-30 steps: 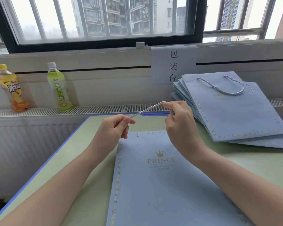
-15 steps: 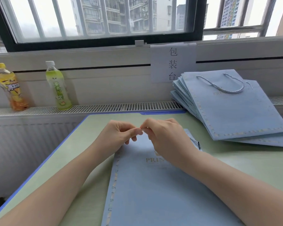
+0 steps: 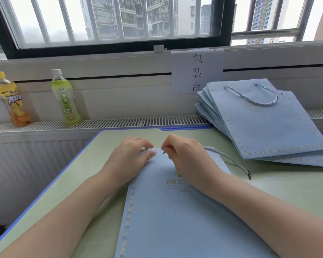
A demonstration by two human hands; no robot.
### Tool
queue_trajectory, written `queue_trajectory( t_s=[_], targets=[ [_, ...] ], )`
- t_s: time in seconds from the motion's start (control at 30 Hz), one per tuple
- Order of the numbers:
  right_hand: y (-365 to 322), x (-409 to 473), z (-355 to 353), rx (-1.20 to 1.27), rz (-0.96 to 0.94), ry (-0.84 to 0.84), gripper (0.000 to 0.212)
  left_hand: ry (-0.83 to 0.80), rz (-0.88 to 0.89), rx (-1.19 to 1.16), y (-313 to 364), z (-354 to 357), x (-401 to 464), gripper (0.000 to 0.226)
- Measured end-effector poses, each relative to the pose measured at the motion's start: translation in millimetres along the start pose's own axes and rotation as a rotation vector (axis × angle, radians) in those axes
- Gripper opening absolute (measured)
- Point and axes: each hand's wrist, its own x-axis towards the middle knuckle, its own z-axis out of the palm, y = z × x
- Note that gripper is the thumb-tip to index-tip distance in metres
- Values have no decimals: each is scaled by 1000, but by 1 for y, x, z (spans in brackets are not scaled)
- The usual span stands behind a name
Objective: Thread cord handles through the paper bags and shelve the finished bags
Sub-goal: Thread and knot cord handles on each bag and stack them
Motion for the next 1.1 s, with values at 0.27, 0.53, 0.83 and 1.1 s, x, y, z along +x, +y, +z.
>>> queue_trajectory(
  t_s=[0.27, 0.53, 0.83, 1.1],
  targets=[
    [5, -2, 1, 157, 141, -110, 14, -41, -138, -16, -5, 7, 3, 29],
    [5, 10, -20, 412, 421, -244, 13, 9, -92, -109, 1, 3, -1, 12],
    [1, 1, -10, 88, 237, -221, 10, -13, 25, -203, 12, 5, -4, 16],
    [2, 2, -7, 126, 183, -107, 8, -65, -21, -460, 19, -2, -4, 16]
  ],
)
